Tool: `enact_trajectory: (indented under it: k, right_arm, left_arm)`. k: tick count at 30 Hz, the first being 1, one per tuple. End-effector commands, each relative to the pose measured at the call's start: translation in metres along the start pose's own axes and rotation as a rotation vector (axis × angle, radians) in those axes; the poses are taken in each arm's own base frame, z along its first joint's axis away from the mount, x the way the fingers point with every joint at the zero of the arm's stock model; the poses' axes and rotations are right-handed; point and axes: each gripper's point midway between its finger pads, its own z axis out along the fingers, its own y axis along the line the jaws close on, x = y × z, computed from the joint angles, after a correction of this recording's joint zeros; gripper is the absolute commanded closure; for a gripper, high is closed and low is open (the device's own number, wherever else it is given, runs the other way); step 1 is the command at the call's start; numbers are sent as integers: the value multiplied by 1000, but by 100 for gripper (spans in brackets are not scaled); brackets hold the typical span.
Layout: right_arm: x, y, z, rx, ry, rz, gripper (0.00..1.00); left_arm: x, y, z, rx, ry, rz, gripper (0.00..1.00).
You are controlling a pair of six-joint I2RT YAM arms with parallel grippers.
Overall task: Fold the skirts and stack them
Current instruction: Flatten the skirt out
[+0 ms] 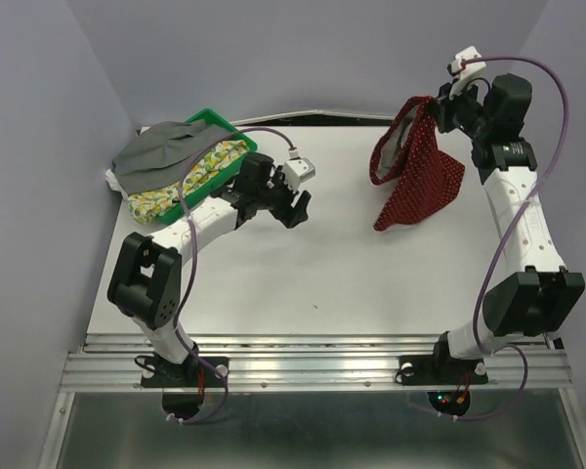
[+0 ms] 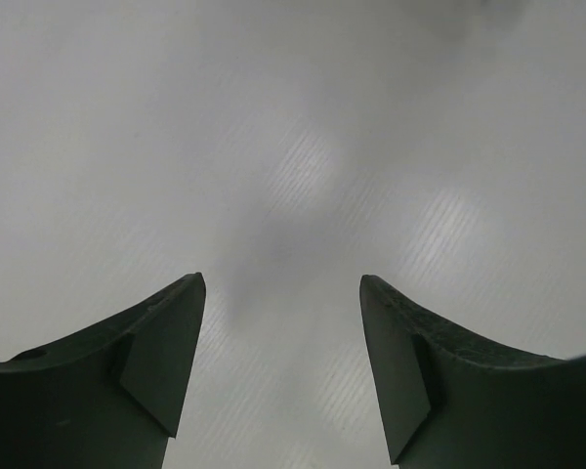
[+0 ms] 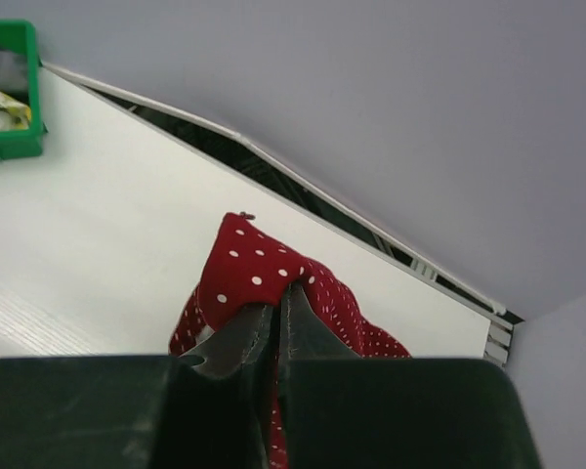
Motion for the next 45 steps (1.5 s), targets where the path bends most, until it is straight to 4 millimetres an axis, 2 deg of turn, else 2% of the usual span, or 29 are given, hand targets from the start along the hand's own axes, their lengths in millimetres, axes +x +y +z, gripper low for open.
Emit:
enact_trajectory:
  k: [1,2,3,4,5,8,9,14,16,17,20,21,23,25,32,34,35,36,39,40,42,43,45]
  right_arm:
    - [-44,16,-11,-66,-98,57,99]
    - [-48,19,-14,-78,-111,62,99]
    - [-55,22,-19,-86,-127,73,99]
    - [-59,25,-22,-95,-136,82,99]
    - [-63,29,-24,-115,-148,86,99]
    - [-72,37,-31,-149,-163,102,99]
    - [-72,38,-32,-155,-162,115,99]
    - [-77,50,-36,-198,-171,144,99]
    - [-78,56,-36,-217,-167,164,99]
    - [-78,57,-37,-219,-166,165,99]
    - [-77,59,-37,-212,-161,172,99]
    - [-76,59,-38,-209,-157,180,99]
    - [-75,61,-37,-200,-154,190,99]
    - [-75,61,-35,-185,-154,211,99]
    - [-69,56,-29,-117,-140,262,99]
    - [-70,60,-28,-118,-143,307,99]
    - [-69,61,-28,-122,-140,318,99]
    - [-70,66,-27,-135,-143,332,99]
    - [-70,70,-27,-155,-141,351,99]
    - [-70,71,-27,-158,-140,363,99]
    - [-75,74,-27,-169,-147,367,99]
    - [-76,74,-27,-169,-149,368,99]
    - [-82,69,-27,-147,-160,368,99]
  left_arm:
    - [-54,1,-10,-14,-167,-3,24]
    - [-66,1,-9,-13,-221,-2,23]
    - [-68,-4,-7,7,-239,-41,19]
    - [-73,-5,-6,8,-266,-47,8]
    - [-85,-5,-5,2,-315,-37,8]
    - [-92,1,9,-6,-333,-82,8]
    - [-102,5,10,-17,-349,-101,8]
    - [-110,8,28,15,-381,-170,8]
    - [-118,2,34,63,-395,-211,8]
    - [-116,-1,41,87,-390,-233,8]
    - [-119,-25,44,195,-417,-249,7]
    - [-115,-33,45,221,-409,-267,7]
    - [-117,-45,43,242,-426,-258,7]
    - [-120,-66,41,255,-433,-251,7]
    - [-119,-77,49,199,-413,-374,6]
    - [-124,-74,53,142,-422,-382,6]
    - [-119,-71,57,117,-403,-376,6]
    - [-124,-62,59,64,-415,-380,6]
    - [-125,-53,69,13,-417,-376,7]
    - [-132,-43,69,-40,-438,-379,8]
    - [-124,-27,80,-118,-418,-395,14]
    - [-128,-22,81,-143,-421,-396,16]
    - [-118,-14,90,-177,-390,-395,19]
